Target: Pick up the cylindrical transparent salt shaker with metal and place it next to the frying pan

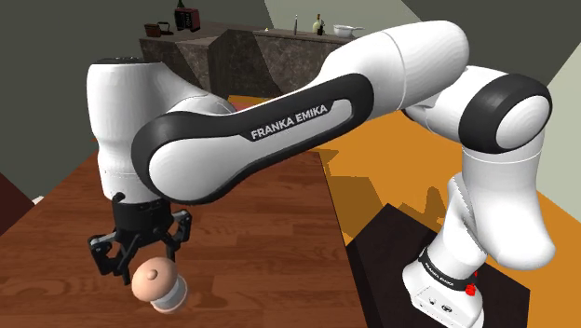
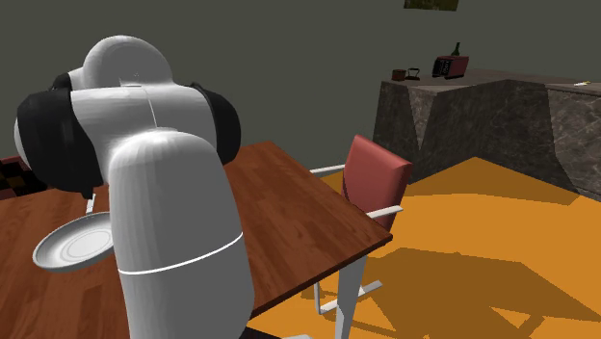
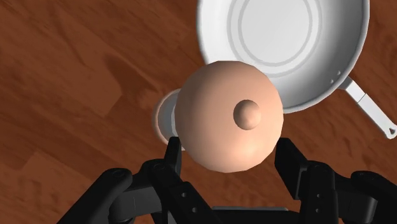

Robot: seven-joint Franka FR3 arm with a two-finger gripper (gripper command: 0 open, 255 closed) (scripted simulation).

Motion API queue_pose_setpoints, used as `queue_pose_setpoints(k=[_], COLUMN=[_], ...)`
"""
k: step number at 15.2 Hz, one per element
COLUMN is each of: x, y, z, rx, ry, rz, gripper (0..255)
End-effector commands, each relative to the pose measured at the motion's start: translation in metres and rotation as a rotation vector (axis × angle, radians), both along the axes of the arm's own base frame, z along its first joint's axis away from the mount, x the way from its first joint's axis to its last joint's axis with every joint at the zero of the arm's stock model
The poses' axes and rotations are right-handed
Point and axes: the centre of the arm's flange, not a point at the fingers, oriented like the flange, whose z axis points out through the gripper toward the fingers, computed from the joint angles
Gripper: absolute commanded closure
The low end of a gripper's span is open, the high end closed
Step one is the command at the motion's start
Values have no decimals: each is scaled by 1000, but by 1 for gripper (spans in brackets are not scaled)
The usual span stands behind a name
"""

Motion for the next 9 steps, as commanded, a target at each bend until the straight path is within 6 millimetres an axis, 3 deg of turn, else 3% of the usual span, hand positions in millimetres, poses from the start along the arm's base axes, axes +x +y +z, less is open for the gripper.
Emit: queue_pose_setpoints(k=[1,4,9], x=[0,0,0], y=[1,1,1], z=[-10,-27,-27], rx=[1,1,1], ry=[0,0,0], rz=[0,0,0], gripper=[255,255,255])
